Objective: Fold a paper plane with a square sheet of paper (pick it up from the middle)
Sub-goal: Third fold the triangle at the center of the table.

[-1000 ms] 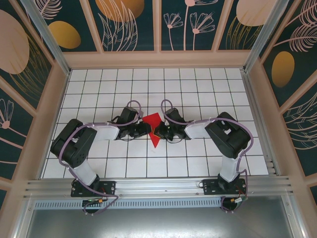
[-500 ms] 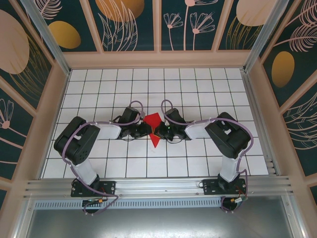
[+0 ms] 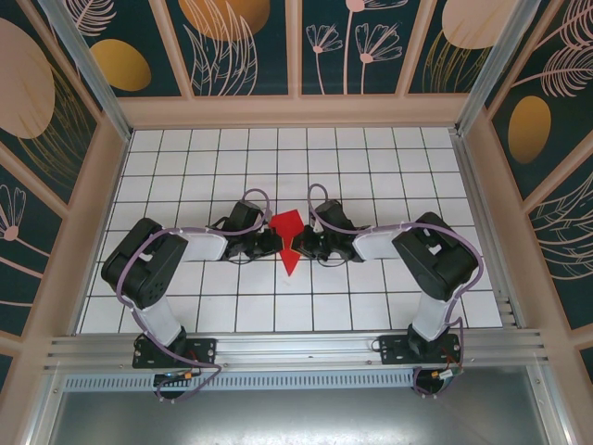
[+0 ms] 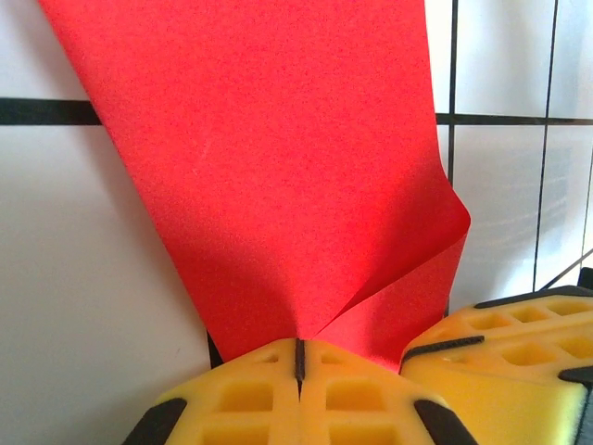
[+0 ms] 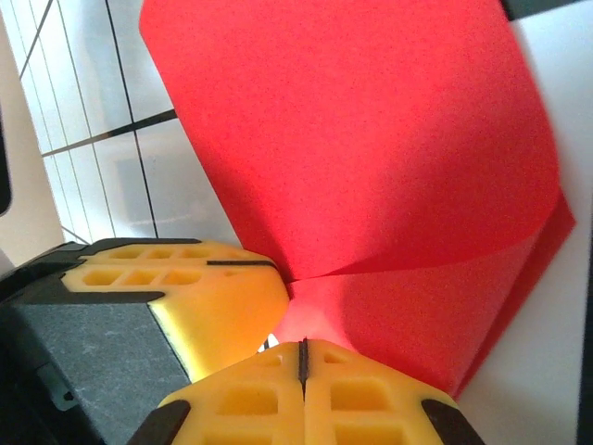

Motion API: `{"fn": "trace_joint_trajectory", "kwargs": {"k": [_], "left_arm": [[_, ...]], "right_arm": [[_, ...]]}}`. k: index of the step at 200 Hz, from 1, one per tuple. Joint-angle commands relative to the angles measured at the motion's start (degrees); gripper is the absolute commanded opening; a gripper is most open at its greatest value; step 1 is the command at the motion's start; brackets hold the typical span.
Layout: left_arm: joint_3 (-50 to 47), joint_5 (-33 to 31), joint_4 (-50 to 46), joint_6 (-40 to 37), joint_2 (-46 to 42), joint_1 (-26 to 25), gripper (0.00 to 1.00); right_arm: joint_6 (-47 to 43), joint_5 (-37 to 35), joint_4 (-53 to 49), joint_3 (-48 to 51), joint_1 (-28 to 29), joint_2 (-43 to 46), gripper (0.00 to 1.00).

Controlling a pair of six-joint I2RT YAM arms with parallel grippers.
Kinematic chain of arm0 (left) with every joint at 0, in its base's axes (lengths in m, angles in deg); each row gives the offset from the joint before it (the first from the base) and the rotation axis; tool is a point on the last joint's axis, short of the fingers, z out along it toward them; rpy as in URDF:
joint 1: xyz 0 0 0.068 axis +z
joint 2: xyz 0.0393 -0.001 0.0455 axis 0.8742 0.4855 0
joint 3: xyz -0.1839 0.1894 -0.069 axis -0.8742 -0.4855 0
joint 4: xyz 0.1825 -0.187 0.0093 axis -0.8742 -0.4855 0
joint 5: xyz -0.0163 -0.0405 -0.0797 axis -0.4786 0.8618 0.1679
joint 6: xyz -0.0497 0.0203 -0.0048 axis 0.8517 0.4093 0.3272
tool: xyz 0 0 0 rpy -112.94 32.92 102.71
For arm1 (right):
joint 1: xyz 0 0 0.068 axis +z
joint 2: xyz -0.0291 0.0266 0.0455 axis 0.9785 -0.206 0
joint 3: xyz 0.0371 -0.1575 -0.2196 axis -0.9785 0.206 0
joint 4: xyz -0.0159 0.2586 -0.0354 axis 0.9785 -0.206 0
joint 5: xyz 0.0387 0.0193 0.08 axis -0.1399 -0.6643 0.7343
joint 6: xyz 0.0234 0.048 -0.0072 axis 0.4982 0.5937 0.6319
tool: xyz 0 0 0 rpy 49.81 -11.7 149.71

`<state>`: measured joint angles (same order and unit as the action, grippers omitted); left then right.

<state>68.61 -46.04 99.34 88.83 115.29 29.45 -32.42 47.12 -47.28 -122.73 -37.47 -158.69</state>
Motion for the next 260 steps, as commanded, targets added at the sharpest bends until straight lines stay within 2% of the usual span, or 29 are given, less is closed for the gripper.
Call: {"fn": "trace_joint_trajectory", "kwargs": {"k": [1,161,180,220,239,260], "left_arm": [[0.1,-2.59,-1.58,-1.04,-1.08,-0.03,0.03],[-0.89,-5.22,-2.49,-0.14,-1.59,-0.05,0.0],[-0.25,-5.71,-3.54,-0.24,-2.86,-0.05,0.04],[-0.65,-8.09,-4.89,1.49,-10.01,0.0,0.24],[-1.75,-7.96,-4.51,2.32,-12.31,-0.16,0.25],[-3.26,-5.51,-1.85,3.43,-12.89,-0.8,0.21]], "right_arm": [[-2.01,1.6,-0.91,0.21,-0.13,-0.26,0.05],[-3.88,0.32,-5.56,-1.9,-0.57,-3.68,0.06],[-3.84,-0.4,-6.97,-1.87,-0.56,-4.29,0.06],[-3.56,-1.74,-8.51,-1.38,-0.3,-4.74,0.06],[-3.46,-1.95,-8.68,-1.19,-0.15,-4.74,0.05],[-3.4,-2.05,-8.59,-0.9,-0.17,-4.74,0.05]]}}
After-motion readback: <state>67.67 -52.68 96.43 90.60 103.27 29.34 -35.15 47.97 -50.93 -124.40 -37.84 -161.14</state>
